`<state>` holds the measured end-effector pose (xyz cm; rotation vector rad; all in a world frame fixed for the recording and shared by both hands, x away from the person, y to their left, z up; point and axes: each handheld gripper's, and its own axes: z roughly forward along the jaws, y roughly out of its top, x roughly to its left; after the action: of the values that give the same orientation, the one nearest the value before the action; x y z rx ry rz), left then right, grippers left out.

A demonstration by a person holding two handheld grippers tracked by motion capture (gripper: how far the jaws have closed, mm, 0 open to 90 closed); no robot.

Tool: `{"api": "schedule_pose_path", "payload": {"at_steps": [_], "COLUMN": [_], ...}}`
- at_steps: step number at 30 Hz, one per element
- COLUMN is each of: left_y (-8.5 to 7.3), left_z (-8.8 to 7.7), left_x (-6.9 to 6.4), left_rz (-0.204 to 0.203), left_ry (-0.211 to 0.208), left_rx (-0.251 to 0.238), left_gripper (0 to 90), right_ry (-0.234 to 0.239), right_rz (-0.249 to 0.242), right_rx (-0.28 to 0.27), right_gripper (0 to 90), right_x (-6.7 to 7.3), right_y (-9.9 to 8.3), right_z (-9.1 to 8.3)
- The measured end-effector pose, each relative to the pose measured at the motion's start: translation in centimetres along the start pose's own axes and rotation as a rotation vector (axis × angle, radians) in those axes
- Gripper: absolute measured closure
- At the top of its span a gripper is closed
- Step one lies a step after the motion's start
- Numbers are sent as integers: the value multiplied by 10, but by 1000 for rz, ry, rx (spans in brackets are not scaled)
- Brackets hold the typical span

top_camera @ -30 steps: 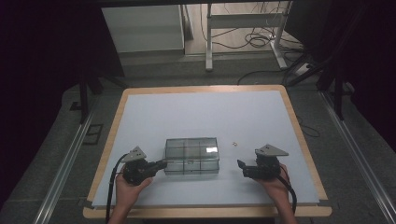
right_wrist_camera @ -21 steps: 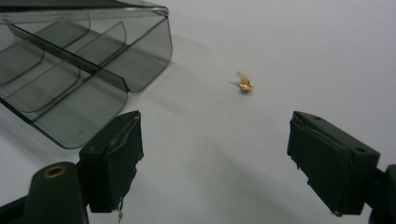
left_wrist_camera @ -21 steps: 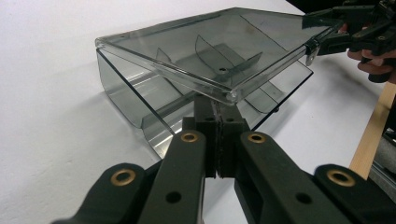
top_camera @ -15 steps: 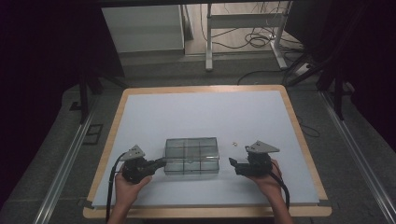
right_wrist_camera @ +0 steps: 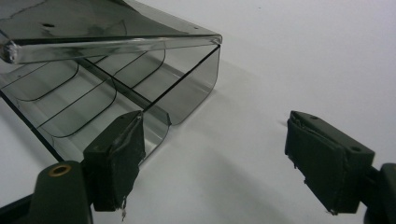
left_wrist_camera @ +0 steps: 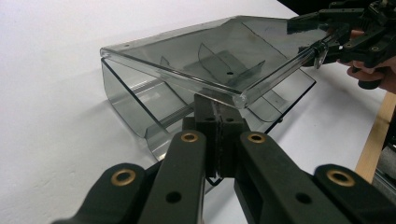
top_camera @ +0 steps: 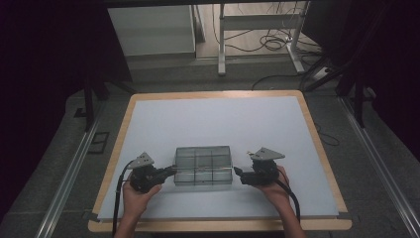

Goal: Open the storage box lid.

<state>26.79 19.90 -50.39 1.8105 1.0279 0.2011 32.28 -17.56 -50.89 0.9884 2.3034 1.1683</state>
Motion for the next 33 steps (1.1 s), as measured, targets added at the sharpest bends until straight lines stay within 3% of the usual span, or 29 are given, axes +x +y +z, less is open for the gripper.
{"api": "schedule_pose_path", "payload": {"at_steps": [14, 21, 33], "left_y": [3, 3, 4], "left_z": [0, 0, -2], "left_x": [0, 0, 0], "left_rz": [-1, -2, 1], "left_ry": [-2, -2, -2], "left_rx": [-13, -14, -22], "left_gripper": [897, 897, 892], "right_ry": [34, 45, 57], "right_rz": [-9, -50, -79], "right_rx": [-29, -39, -78], "right_gripper": [236, 270, 302], "right_x": [4, 11, 16], "right_y": [10, 19, 30], "right_z": [3, 9, 11]}}
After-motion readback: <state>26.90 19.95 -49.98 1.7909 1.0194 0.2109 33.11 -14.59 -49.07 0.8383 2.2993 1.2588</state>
